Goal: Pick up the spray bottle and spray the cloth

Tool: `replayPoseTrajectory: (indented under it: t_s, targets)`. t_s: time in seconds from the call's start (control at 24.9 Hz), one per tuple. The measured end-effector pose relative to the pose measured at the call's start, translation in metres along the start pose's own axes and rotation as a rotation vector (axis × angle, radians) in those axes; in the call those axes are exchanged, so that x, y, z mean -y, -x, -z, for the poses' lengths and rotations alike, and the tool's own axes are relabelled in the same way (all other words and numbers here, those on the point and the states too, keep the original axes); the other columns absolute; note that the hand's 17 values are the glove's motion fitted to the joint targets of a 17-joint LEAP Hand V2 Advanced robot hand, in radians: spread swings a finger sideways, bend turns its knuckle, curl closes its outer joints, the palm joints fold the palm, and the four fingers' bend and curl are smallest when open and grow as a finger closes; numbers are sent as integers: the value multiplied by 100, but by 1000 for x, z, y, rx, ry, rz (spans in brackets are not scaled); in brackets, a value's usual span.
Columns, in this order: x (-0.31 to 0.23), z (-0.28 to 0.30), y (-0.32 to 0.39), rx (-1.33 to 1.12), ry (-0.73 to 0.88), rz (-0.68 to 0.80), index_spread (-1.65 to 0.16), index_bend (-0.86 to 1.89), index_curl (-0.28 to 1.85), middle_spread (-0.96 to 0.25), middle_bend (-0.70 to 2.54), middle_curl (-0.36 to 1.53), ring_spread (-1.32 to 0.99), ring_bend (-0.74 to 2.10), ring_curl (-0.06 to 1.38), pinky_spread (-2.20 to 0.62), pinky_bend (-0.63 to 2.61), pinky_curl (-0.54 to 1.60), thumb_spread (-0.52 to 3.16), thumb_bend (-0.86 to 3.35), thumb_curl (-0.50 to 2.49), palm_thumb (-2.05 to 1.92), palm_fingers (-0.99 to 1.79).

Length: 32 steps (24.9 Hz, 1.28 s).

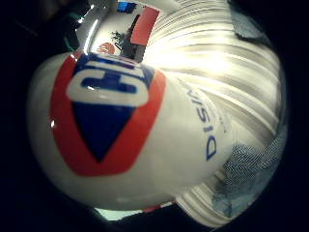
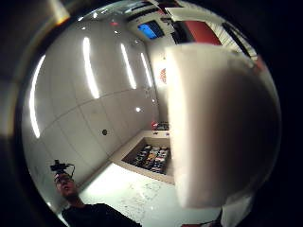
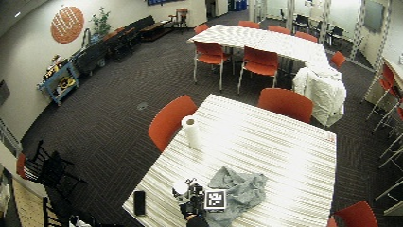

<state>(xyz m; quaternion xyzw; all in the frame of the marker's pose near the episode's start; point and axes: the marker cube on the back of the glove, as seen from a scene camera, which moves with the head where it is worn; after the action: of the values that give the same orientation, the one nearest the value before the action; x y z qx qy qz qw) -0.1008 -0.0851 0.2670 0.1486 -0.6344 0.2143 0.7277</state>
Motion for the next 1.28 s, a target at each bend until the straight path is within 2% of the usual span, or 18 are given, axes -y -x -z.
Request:
replayPoseTrajectory:
  t_s: [0.32,0.48,0.56,0.84,1.28]
  targets:
    - [1,3,-7,-43,7,16,-14,34,63,2,46,62,-6,42,54,7,7,14,83,-2,64,118,69]
    - [-4,4,-5,-107,64,0,-22,15,60,0,32,57,-4,39,55,8,24,21,84,-6,61,110,26]
    - [-5,5,-5,-123,84,7,-25,12,58,-3,25,55,-3,36,55,10,30,23,84,-6,59,105,15]
    - [-4,9,-5,-113,108,42,-32,11,45,-6,20,49,-1,31,46,11,31,24,84,-4,56,101,15]
    - [-33,13,36,-70,245,143,-35,13,38,-8,19,45,2,33,44,13,31,27,87,-3,52,98,16]
